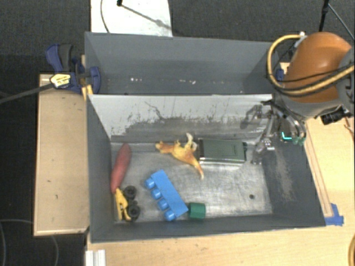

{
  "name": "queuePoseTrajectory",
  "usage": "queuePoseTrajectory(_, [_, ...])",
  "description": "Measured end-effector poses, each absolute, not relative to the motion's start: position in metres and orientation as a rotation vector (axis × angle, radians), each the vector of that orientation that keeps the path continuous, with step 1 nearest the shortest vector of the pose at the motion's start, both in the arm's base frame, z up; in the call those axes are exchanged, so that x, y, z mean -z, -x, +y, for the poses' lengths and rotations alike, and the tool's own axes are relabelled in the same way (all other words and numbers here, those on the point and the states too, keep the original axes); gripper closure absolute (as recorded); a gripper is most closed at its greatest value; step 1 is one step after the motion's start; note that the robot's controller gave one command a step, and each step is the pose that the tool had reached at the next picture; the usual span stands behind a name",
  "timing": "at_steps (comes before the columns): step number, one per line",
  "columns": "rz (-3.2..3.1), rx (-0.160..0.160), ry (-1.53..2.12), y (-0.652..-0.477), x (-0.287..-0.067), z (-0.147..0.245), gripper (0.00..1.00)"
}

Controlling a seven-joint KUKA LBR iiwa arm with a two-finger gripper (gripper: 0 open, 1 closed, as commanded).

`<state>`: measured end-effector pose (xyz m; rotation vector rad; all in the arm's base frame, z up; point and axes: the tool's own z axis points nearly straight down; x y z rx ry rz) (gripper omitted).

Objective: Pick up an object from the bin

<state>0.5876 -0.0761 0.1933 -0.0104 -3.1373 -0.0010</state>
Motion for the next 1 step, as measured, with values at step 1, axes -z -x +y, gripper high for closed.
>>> queuePoseTrajectory(1, [-3.146,-0.001,0.007,-0.5894,-0.198,-0.0758,0.0])
